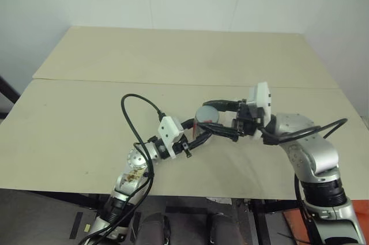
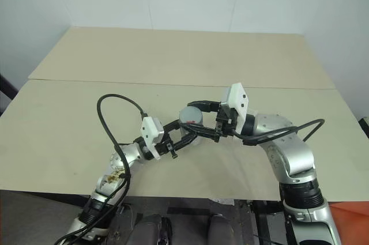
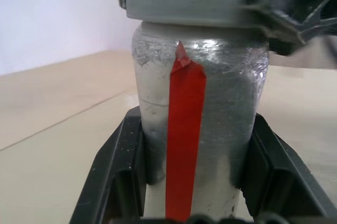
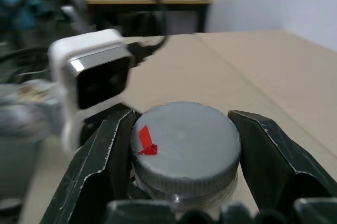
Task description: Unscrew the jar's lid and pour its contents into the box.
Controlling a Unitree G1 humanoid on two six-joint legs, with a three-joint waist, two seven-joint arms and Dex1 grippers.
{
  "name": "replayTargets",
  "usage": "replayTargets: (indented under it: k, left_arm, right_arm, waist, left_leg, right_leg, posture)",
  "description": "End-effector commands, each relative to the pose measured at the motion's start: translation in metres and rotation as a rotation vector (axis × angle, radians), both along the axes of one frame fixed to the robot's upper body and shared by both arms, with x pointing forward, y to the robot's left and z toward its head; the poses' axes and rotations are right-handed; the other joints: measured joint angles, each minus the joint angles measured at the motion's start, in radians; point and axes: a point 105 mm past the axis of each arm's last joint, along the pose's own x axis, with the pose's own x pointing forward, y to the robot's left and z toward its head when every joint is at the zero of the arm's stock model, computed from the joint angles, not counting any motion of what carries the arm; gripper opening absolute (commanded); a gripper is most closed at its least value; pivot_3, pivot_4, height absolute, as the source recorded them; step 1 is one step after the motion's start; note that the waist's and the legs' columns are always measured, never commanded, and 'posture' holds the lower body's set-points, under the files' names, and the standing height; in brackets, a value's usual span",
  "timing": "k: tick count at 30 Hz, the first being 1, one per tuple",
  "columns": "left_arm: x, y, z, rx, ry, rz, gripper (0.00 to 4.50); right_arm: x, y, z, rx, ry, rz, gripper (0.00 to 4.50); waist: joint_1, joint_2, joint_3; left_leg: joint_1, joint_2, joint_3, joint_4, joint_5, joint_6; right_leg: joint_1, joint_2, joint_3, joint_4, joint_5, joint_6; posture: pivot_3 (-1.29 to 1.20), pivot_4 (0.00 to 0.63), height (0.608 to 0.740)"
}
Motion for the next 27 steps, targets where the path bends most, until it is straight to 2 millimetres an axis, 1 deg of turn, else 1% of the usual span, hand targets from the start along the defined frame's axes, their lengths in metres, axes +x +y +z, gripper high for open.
replayTargets:
  k: [1,4,7,10,14,20,21,22,24,25,27]
  left_arm:
    - [-0.014,-0.004,0.018,-0.032,-0.056,-0.107,1.93]
    - [-0.018,-0.006,0.019,-0.025,-0.062,-0.162,1.93]
    - [-0.019,-0.008,0.02,-0.026,-0.076,-0.182,1.93]
    - [-0.02,-0.011,0.02,-0.028,-0.085,-0.186,1.93]
    - [-0.02,-0.012,0.019,-0.028,-0.09,-0.178,1.93]
    - [-0.016,-0.011,0.018,-0.03,-0.098,-0.142,1.93]
    - [-0.016,-0.011,0.019,-0.031,-0.1,-0.139,1.93]
    - [-0.015,-0.012,0.019,-0.031,-0.102,-0.137,1.93]
    - [-0.015,-0.011,0.019,-0.034,-0.104,-0.132,1.93]
    - [-0.014,-0.011,0.019,-0.035,-0.103,-0.128,1.93]
    - [-0.013,-0.009,0.017,-0.035,-0.099,-0.113,1.93]
  right_arm:
    - [-0.017,0.004,0.009,-0.016,-0.022,0.223,2.81]
    - [-0.015,-0.001,0.011,-0.062,-0.016,0.322,2.81]
    - [-0.012,-0.004,0.015,-0.072,-0.008,0.394,2.81]
    - [-0.009,-0.005,0.015,-0.096,-0.03,0.46,2.81]
    - [-0.004,-0.006,0.012,-0.114,-0.055,0.461,2.81]
    - [0.003,-0.009,0.006,-0.128,-0.089,0.407,2.81]
    - [0.004,-0.01,0.006,-0.124,-0.087,0.402,3.53]
    - [0.005,-0.011,0.006,-0.114,-0.085,0.391,3.75]
    - [0.006,-0.013,0.008,-0.095,-0.087,0.377,4.37]
    - [0.007,-0.015,0.01,-0.082,-0.105,0.355,4.48]
    - [0.01,-0.018,0.014,-0.053,-0.159,0.286,4.48]
  waist:
    - [0.0,0.0,0.0]
    - [0.0,0.0,0.0]
    - [0.002,0.0,0.0]
    - [0.002,0.0,0.0]
    - [0.002,0.0,0.0]
    - [0.003,0.0,0.0]
    - [0.003,0.0,0.0]
    - [0.003,0.0,0.0]
    - [0.003,0.0,0.0]
    - [0.003,0.0,0.0]
    - [0.003,0.0,0.0]
  left_leg:
    - [0.0,0.0,0.0,0.0,0.0,0.001]
    - [0.0,0.0,0.0,0.0,0.0,0.001]
    - [0.0,0.0,0.0,0.0,0.0,0.0]
    - [0.0,0.0,0.0,0.0,0.001,-0.001]
    - [0.0,0.0,0.0,0.0,0.001,-0.002]
    - [0.0,0.0,0.0,0.0,0.001,-0.002]
    - [0.0,0.0,0.0,0.0,0.001,-0.002]
    - [0.0,0.0,0.0,0.001,0.001,-0.002]
    - [0.0,0.0,0.0,0.001,0.001,-0.002]
    - [0.0,0.0,0.0,0.001,0.001,-0.002]
    - [0.0,0.0,0.0,0.0,0.001,-0.002]
  right_leg:
    - [0.0,0.0,0.0,0.0,0.0,0.0]
    - [0.001,0.0,0.0,0.0,0.0,0.0]
    - [0.0,0.0,0.0,0.0,0.0,0.0]
    - [0.001,0.0,0.0,0.0,0.0,0.0]
    - [0.0,0.0,0.0,0.0,0.0,0.0]
    - [0.0,0.0,0.0,0.0,0.0,0.0]
    - [0.0,0.0,0.0,0.0,0.0,0.0]
    - [0.0,0.0,0.0,0.0,0.0,0.0]
    - [0.0,0.0,0.0,0.0,0.0,0.0]
    - [0.0,0.0,0.0,0.0,0.0,0.0]
    - [0.0,0.0,0.0,0.0,0.0,0.0]
  posture:
    - [0.0,0.15,0.74]
    - [0.0,0.15,0.74]
    - [0.0,0.15,0.74]
    - [0.0,0.15,0.74]
    - [0.0,0.15,0.74]
    - [0.0,0.15,0.74]
    - [0.0,0.15,0.74]
    - [0.0,0.15,0.74]
    - [0.0,0.15,0.74]
    - [0.0,0.15,0.74]
    - [0.0,0.15,0.74]
